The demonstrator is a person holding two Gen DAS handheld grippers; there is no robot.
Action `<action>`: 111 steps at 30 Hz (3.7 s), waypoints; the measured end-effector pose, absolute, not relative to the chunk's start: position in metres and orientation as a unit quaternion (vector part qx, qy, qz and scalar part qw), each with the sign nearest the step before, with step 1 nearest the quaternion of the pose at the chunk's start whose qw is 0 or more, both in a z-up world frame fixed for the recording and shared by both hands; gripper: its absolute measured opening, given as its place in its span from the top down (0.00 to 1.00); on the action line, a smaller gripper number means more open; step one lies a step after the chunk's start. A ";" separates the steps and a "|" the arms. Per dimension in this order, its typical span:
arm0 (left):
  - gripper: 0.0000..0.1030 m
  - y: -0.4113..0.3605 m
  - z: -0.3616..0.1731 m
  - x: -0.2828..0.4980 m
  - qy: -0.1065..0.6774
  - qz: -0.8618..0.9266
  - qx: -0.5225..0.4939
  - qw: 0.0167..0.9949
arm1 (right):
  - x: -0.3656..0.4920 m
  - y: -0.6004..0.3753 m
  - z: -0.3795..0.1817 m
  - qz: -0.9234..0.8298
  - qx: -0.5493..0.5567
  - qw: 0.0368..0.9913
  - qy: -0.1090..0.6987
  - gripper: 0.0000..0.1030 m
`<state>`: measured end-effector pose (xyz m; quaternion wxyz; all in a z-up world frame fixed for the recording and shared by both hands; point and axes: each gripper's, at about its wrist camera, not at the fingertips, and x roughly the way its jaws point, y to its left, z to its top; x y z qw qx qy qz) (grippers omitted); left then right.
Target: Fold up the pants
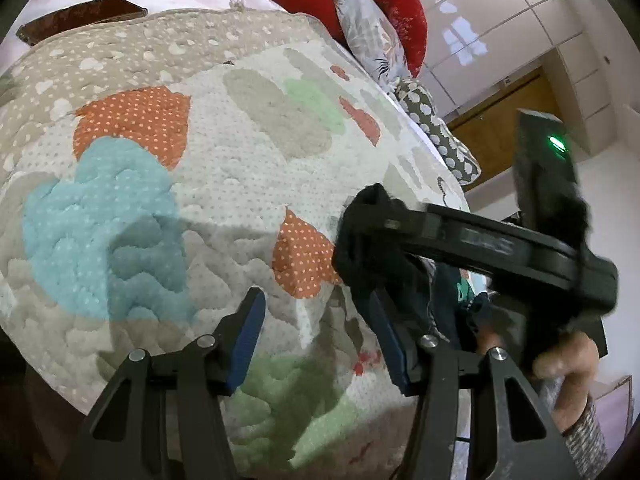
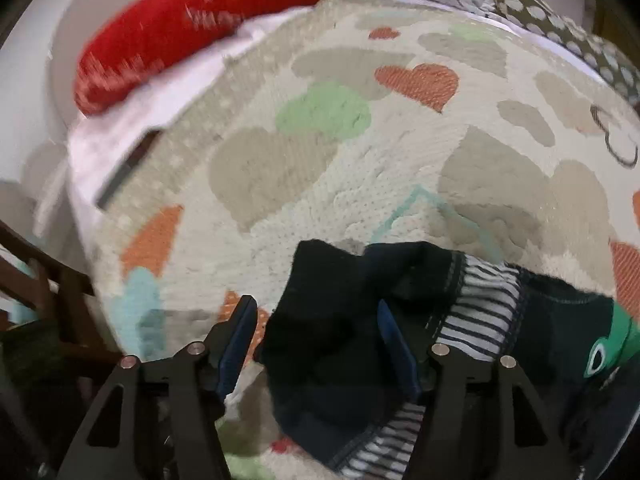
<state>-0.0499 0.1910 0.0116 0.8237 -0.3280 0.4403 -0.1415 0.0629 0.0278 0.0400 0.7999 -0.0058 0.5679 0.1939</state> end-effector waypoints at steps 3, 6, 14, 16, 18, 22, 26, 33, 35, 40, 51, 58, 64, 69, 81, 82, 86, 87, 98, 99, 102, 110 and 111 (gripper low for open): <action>0.48 0.193 0.009 -0.052 0.438 -0.142 -0.334 0.823 | 0.072 0.048 0.029 0.168 -0.051 0.790 0.588 0.21; 0.48 0.192 0.009 -0.055 0.439 -0.143 -0.334 0.822 | 0.084 0.061 0.016 0.140 -0.085 0.774 0.611 0.19; 0.48 0.172 0.021 -0.052 0.427 -0.168 -0.312 0.832 | 0.078 0.031 0.031 0.140 -0.088 0.791 0.589 0.73; 0.48 0.156 0.027 -0.045 0.411 -0.187 -0.285 0.845 | 0.074 0.021 0.039 0.150 -0.066 0.799 0.579 0.74; 0.48 0.139 0.027 -0.035 0.410 -0.192 -0.256 0.854 | 0.073 0.016 0.042 0.157 -0.051 0.799 0.578 0.74; 0.92 0.117 0.018 -0.017 0.445 -0.220 -0.253 0.830 | 0.071 0.007 0.051 0.166 -0.022 0.801 0.574 0.74; 0.92 0.105 0.031 -0.022 0.437 -0.231 -0.253 0.832 | 0.067 -0.011 0.063 0.177 0.021 0.807 0.563 0.74; 0.92 0.065 0.060 -0.024 0.434 -0.268 -0.225 0.830 | 0.054 -0.069 0.084 0.196 0.113 0.819 0.527 0.74; 0.92 0.051 0.066 -0.023 0.435 -0.280 -0.216 0.828 | 0.048 -0.089 0.088 0.195 0.138 0.822 0.517 0.74; 0.92 0.015 0.076 -0.027 0.445 -0.311 -0.194 0.817 | 0.039 -0.144 0.088 0.186 0.200 0.824 0.497 0.74; 0.90 -0.019 0.077 -0.032 0.475 -0.299 -0.156 0.813 | 0.010 -0.255 0.063 0.146 0.297 0.823 0.461 0.73; 0.76 -0.039 0.081 -0.035 0.475 -0.295 -0.129 0.819 | -0.010 -0.286 0.060 0.114 0.298 0.844 0.432 0.60; 0.73 -0.054 0.078 -0.021 0.475 -0.283 -0.101 0.827 | -0.033 -0.320 0.078 0.088 0.344 0.856 0.375 0.54; 0.72 -0.073 0.064 -0.020 0.489 -0.288 -0.078 0.820 | -0.039 -0.311 0.095 0.146 0.363 0.850 0.353 0.54; 0.67 -0.084 0.054 -0.027 0.501 -0.286 -0.062 0.815 | -0.043 -0.272 0.049 0.095 0.314 0.846 0.421 0.57; 0.67 -0.083 0.057 -0.028 0.502 -0.290 -0.066 0.812 | -0.042 -0.269 0.048 0.105 0.310 0.843 0.427 0.80; 0.61 -0.072 0.075 -0.030 0.484 -0.302 -0.077 0.818 | -0.049 -0.281 0.052 0.096 0.308 0.850 0.416 0.87; 0.61 -0.072 0.077 -0.028 0.480 -0.302 -0.077 0.820 | -0.051 -0.285 0.053 0.087 0.305 0.853 0.414 0.88; 0.59 -0.093 0.038 -0.022 0.512 -0.288 -0.060 0.807 | -0.057 -0.310 0.024 0.038 0.330 0.839 0.432 0.71; 0.59 -0.092 0.039 -0.023 0.512 -0.288 -0.059 0.807 | -0.058 -0.312 0.023 0.042 0.335 0.837 0.430 0.70; 0.56 -0.090 0.046 -0.025 0.512 -0.288 -0.053 0.808 | -0.066 -0.317 0.033 0.032 0.336 0.847 0.410 0.68; 0.53 -0.080 0.052 -0.045 0.509 -0.297 -0.069 0.805 | -0.077 -0.325 0.066 0.097 0.383 0.860 0.322 0.68; 0.53 -0.078 0.054 -0.046 0.507 -0.302 -0.074 0.804 | -0.072 -0.321 0.066 0.120 0.388 0.854 0.324 0.68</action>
